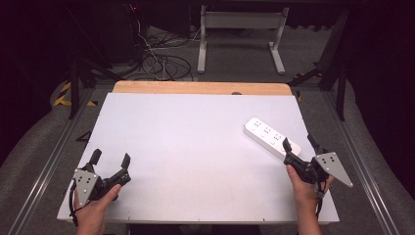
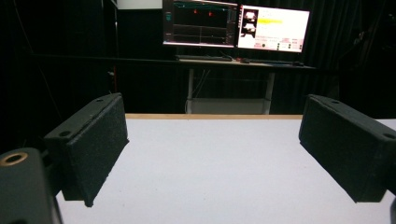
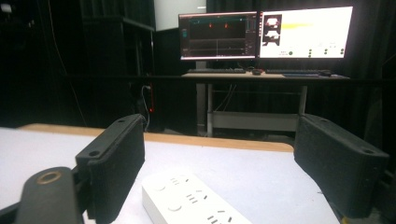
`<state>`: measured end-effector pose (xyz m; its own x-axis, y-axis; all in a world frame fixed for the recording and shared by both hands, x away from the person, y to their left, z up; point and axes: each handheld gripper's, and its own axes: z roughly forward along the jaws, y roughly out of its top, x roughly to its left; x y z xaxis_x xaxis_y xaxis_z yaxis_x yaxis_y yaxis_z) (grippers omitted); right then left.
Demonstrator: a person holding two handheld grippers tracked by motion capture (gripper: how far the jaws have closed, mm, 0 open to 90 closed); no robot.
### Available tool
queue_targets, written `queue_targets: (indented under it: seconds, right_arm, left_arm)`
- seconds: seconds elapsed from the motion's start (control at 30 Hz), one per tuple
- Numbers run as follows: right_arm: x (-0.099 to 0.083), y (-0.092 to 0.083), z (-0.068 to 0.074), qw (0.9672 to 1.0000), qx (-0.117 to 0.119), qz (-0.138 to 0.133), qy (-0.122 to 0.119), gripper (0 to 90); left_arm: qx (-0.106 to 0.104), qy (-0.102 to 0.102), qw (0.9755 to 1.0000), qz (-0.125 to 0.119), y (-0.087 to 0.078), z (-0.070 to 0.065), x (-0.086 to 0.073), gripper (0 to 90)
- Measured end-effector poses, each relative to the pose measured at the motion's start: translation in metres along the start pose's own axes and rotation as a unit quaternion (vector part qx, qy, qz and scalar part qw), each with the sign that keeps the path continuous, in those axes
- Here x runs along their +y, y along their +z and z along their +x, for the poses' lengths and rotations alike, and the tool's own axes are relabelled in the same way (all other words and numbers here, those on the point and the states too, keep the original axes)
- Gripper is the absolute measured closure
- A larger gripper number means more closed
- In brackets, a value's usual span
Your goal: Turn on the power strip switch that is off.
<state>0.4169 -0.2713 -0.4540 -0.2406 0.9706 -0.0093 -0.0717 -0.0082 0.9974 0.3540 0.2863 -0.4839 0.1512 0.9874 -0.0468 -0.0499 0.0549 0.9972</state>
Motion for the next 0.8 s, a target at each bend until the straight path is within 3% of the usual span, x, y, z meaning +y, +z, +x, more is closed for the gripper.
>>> queue_targets:
  seconds: [0.43, 0.8]
  right_arm:
    - [-0.0022, 0.0042, 0.0065, 0.9996, 0.004, 0.018, -0.022, 18.9]
    - [-0.0028, 0.0055, 0.0061, 0.9996, 0.005, 0.022, -0.015, 19.6]
  left_arm:
    - [-0.001, -0.001, 1.0000, 0.001, 0.0003, -0.0005, -0.0004, 8.6]
    - [0.000, -0.002, 1.0000, 0.001, -0.0023, 0.0002, 0.0001, 8.6]
